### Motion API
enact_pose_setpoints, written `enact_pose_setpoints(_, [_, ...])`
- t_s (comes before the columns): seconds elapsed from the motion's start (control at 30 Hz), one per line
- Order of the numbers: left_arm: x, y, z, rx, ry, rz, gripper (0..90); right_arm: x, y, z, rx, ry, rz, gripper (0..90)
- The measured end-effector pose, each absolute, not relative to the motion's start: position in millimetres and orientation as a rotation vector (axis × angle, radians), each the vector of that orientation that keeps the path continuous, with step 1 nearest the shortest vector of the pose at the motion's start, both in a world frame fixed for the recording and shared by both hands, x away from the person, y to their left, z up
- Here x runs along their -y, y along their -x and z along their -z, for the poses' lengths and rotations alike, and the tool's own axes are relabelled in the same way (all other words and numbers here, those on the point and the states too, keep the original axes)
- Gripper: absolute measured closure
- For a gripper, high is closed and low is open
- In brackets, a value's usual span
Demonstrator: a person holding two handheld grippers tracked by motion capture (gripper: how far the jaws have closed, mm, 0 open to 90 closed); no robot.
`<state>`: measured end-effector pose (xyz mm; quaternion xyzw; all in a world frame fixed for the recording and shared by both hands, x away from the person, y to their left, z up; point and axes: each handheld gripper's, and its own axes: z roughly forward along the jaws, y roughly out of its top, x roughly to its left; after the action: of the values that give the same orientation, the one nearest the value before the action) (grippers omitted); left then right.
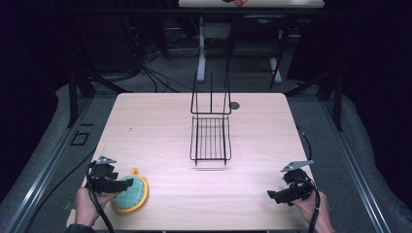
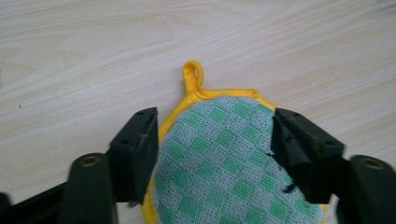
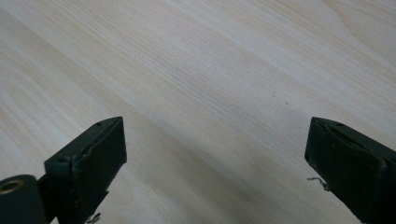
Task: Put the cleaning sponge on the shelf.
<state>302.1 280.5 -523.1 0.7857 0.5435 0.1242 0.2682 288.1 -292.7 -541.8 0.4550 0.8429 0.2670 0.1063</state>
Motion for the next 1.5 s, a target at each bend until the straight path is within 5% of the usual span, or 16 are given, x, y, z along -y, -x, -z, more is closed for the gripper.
enact_pose_setpoints(0.57, [-295.3,-304.6,542.2,-1.550,-2.132,-0.241,54.4,292.7,-287.8,541.1,-2.487,-1.328,-0.789,5.2])
enact_pose_setpoints(1.03, [-289.8,-297.5,545.7,-1.515,-2.161,-0.362,81.7,291.1,-285.9,539.9,-2.489,-1.310,-0.789,5.7])
enact_pose_setpoints(1.5, [-286.0,-293.5,543.2,-1.469,-2.186,-0.436,86.2,292.2,-285.7,538.9,-2.481,-1.318,-0.807,6.0])
